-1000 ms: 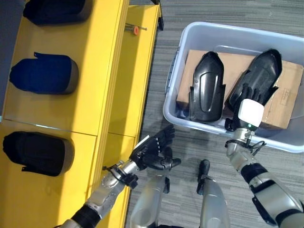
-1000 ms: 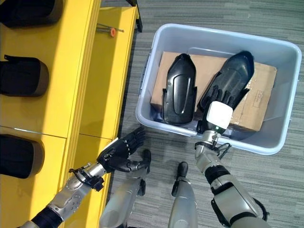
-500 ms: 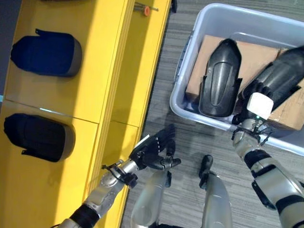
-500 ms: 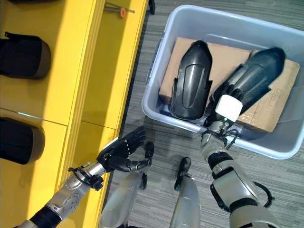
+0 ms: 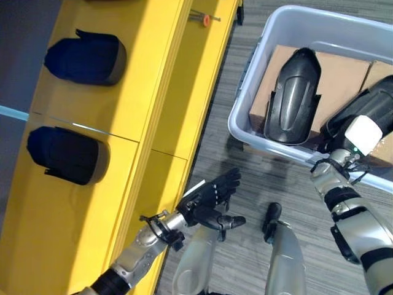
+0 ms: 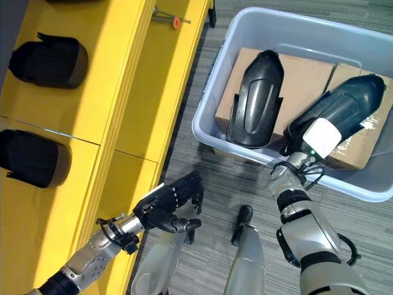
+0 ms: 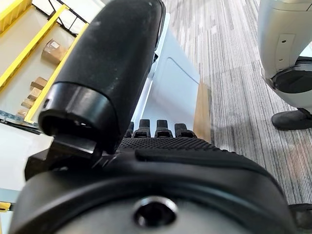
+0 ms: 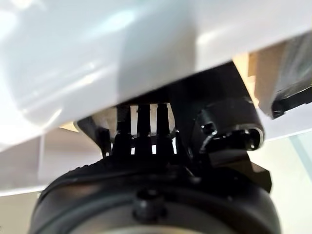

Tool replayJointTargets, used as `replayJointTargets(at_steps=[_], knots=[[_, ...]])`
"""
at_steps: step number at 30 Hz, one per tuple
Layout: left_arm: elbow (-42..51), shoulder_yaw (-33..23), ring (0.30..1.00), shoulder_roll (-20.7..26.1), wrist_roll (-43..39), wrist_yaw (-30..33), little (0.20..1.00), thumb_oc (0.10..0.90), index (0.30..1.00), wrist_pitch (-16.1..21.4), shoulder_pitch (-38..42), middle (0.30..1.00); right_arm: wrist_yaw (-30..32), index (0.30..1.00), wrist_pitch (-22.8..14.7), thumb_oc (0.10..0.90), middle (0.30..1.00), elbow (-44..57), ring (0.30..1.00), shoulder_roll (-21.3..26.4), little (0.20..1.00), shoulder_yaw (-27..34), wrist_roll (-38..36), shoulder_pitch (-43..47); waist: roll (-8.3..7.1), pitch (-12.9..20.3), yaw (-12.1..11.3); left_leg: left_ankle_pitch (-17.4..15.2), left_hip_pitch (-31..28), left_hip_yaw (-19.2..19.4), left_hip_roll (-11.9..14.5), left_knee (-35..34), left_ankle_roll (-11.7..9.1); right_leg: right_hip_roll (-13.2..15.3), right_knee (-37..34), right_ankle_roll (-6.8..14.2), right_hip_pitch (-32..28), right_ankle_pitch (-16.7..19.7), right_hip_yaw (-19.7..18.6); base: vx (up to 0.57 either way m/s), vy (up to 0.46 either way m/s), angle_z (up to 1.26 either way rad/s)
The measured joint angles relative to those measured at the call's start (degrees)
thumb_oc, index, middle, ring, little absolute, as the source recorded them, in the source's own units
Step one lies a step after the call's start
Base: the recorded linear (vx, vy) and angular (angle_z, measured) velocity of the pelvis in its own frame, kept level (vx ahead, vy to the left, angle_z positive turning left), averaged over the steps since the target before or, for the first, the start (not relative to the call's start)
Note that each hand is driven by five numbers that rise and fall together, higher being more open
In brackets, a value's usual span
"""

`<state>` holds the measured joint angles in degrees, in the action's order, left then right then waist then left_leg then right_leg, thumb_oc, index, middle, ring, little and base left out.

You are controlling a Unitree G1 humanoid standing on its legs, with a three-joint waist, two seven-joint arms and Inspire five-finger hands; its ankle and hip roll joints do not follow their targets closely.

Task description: Move parts from the plastic box to the shelf.

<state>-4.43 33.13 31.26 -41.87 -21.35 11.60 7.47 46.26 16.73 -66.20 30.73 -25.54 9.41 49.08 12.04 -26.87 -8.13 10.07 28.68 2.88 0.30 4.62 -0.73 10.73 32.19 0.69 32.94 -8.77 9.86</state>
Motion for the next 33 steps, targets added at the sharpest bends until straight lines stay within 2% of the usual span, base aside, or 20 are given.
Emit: replayJointTargets(at_steps=[5, 8, 11, 14, 16, 18, 19, 20, 22, 26, 29, 33], knots=[[0.08, -0.2, 1.0, -0.42, -0.5, -1.87, 1.0, 0.9, 1.0, 0.12, 0.02, 1.0, -0.18, 0.3, -1.66, 0.4, 0.3, 1.2, 0.3, -0.04, 0.3, -0.78, 3.98, -3.82, 1.24, 0.85, 0.38, 0.38, -3.2, 0.33, 0.27, 0.0, 0.27, -0.68, -0.42, 0.22, -3.04, -0.16, -0.72, -0.02, -0.031, -0.11], [0.04, -0.28, 1.0, -0.66, -0.52, -2.05, 1.0, 0.9, 1.0, 0.21, 0.0, 1.0, -0.19, 0.3, -2.66, 0.4, 0.3, 3.39, 0.3, 0.11, 0.3, -1.2, 4.98, -6.26, 1.09, 0.84, 1.51, 1.62, -4.74, 0.24, 0.64, -0.07, 0.69, -1.07, -0.71, 0.48, -4.84, -0.4, -0.36, -0.02, -0.051, -0.01], [-0.17, -2.63, 1.0, -0.66, -0.55, -3.07, 1.0, 0.9, 1.0, 0.62, -1.33, 1.0, -0.55, 0.3, -3.16, 0.4, 0.3, 11.86, 0.3, 1.41, 0.3, -2.85, 8.42, -11.4, 0.56, 0.76, 2.2, 1.81, -7.02, 1.58, 1.35, -0.98, 0.87, -2.5, -3.76, 0.86, -7.58, 0.56, -0.52, -0.01, -0.012, -0.18], [-0.19, -3.08, 1.0, -0.66, -0.54, -3.12, 1.0, 0.9, 1.0, 1.25, -0.42, 1.0, -0.2, 0.3, -3.86, 0.4, 0.3, 11.18, 0.3, 0.45, 0.3, -2.93, 9.21, -10.86, 0.41, 0.69, 3.36, 1.73, -7.19, 1.55, 1.3, -1.16, 0.95, -2.55, -4.04, 1.0, -8.03, 0.63, -0.48, -0.02, -0.065, -0.05], [0.04, -4.67, 1.0, -0.67, -0.51, -3.18, 1.0, 0.9, 1.0, 1.31, -1.02, 1.0, -2.52, 0.3, -2.74, 0.4, 0.3, 20.63, 0.3, 2.76, 0.3, -3.78, 11.38, -13.81, -1.22, -0.24, 4.48, 1.69, -8.86, 1.71, 1.69, -1.29, 1.0, -2.92, -4.9, 1.08, -9.84, 0.96, -0.7, -0.01, -0.065, -0.08], [-0.34, -6.83, 1.0, -0.52, -0.36, -3.22, 1.0, 0.9, 1.0, 1.33, -2.49, 1.0, -4.07, 0.3, -4.33, 0.4, 0.3, 28.64, 0.3, 3.93, 0.3, -4.05, 14.85, -19.03, -3.38, -1.61, 5.04, 1.27, -12.95, 2.01, 2.4, -2.36, 0.68, -3.74, -7.5, 0.97, -14.08, 1.36, -0.92, 0.02, -0.024, -0.22], [-0.51, -8.64, 1.0, -0.29, -0.65, -3.4, 1.0, 0.9, 1.0, 1.48, -4.54, 1.0, -3.65, 0.3, -5.8, 0.4, 0.3, 33.43, 0.3, 3.67, 0.3, -3.39, 17.77, -24.62, -5.47, -1.59, 5.31, 0.47, -16.05, 2.53, 3.05, -3.23, 0.21, -4.4, -10.0, 0.98, -17.66, 1.59, -1.22, 0.03, -0.025, -0.22], [-0.54, -9.33, 1.0, -0.28, -1.09, -3.9, 1.0, 0.9, 1.0, 1.37, -5.02, 1.0, -3.49, 0.3, -6.44, 0.4, 0.3, 35.6, 0.3, 3.66, 0.3, -2.71, 18.88, -27.36, -6.03, -1.54, 5.53, -0.15, -17.04, 2.68, 3.46, -3.62, -0.16, -4.67, -10.78, 1.37, -18.78, 1.45, -1.38, 0.08, -0.025, -0.17], [-0.22, -10.69, 1.0, -0.69, -3.0, -4.84, 1.0, 0.9, 1.0, 0.97, -6.78, 1.0, -3.16, 0.3, -6.49, 0.4, 0.3, 39.22, 0.3, 3.68, 0.3, -0.98, 20.69, -32.06, -6.42, -1.45, 6.57, -0.33, -18.08, 2.71, 3.54, -4.55, 0.08, -4.91, -12.47, 1.15, -20.08, 1.8, -1.57, 0.08, -0.021, -0.07], [0.34, -13.19, 1.0, -0.86, -2.19, -5.68, 1.0, 0.9, 1.0, 0.83, -11.09, 1.0, -3.57, 0.3, -6.51, 0.4, 0.3, 50.12, 0.3, 3.86, 0.3, 3.92, 21.42, -41.99, -6.45, -1.38, 8.29, -0.23, -21.08, 3.27, 3.49, -6.74, 0.32, -5.27, -16.42, 1.99, -23.61, 3.62, -1.86, 0.04, -0.028, -0.1], [0.46, -13.23, 1.0, -0.65, -2.18, -6.65, 1.0, 0.9, 1.0, 0.85, -10.99, 1.0, -6.2, 0.3, -6.5, 0.4, 0.3, 54.44, 0.3, 4.62, 0.3, 6.03, 23.21, -42.38, -6.59, -1.16, 8.93, -0.22, -21.33, 4.27, 3.51, -7.3, 0.52, -5.4, -17.77, 1.95, -23.8, 4.95, -2.5, 0.04, -0.011, -0.14], [0.83, -13.38, 1.0, -0.68, -2.19, -6.83, 1.0, 0.9, 1.0, 0.85, -11.54, 1.0, -11.07, 0.3, -7.15, 0.4, 0.3, 59.65, 0.3, 8.71, 0.3, 6.36, 24.37, -42.33, -6.68, -0.79, 9.54, -0.06, -24.32, 4.51, 3.58, -8.14, 0.75, -5.72, -20.89, 2.24, -27.85, 6.01, -2.82, 0.05, -0.01, -0.04]])
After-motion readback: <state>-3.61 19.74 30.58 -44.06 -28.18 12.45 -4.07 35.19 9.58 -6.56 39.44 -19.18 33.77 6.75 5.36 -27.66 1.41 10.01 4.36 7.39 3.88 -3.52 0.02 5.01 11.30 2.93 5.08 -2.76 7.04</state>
